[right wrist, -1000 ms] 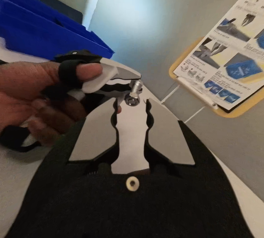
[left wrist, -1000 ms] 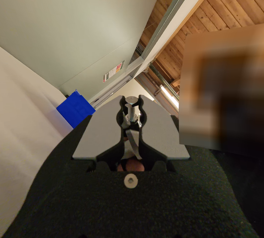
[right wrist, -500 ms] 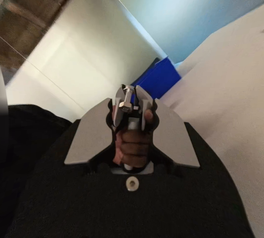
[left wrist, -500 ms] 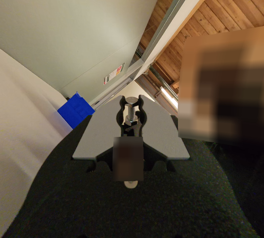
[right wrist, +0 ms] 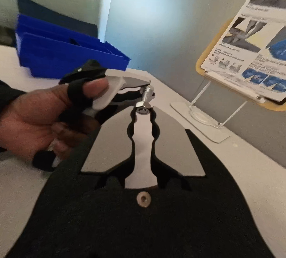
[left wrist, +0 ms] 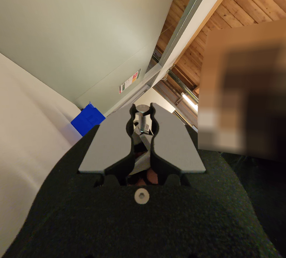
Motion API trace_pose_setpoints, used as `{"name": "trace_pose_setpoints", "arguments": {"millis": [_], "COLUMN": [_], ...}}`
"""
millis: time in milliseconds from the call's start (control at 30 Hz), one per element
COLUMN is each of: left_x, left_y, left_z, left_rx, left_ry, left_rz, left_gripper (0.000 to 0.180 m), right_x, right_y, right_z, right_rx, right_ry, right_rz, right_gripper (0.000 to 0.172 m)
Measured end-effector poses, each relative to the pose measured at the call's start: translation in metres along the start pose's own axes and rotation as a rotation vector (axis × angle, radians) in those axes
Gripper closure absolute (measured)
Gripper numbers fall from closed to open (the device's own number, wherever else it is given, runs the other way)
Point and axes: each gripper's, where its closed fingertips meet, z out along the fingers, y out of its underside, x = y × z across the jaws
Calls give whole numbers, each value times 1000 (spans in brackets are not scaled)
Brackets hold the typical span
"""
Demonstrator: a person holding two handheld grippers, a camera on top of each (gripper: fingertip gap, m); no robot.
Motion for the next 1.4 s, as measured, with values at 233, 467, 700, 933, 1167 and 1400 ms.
{"name": "trace_pose_setpoints", "arguments": {"millis": [233, 467, 700, 933, 1167, 1400], "left_x": [3, -4, -5, -5, -4, -9], "left_y": [0, -10, -7, -3, -5, -9], "left_z": [1, -3, -2, 0, 0, -3], "left_rx": [-19, 44, 25, 4, 11, 36], "left_ry": [26, 9, -5, -11, 4, -25], "left_rz": [11, -45, -26, -12, -16, -32], "left_gripper": [164, 164, 164, 163, 164, 164], "right_x": [6, 1, 1, -2, 10, 3], "right_y": [-12, -6, 3, 3, -3, 14], "right_z": [-3, 0, 4, 4, 1, 7], "right_rx": [136, 116, -3, -45, 132, -18], "right_ry": [-609, -417, 2, -234, -504, -103], "right_rz": [1303, 814, -51, 615, 1229, 214], "right_gripper": [154, 122, 136, 153, 135, 123]}}
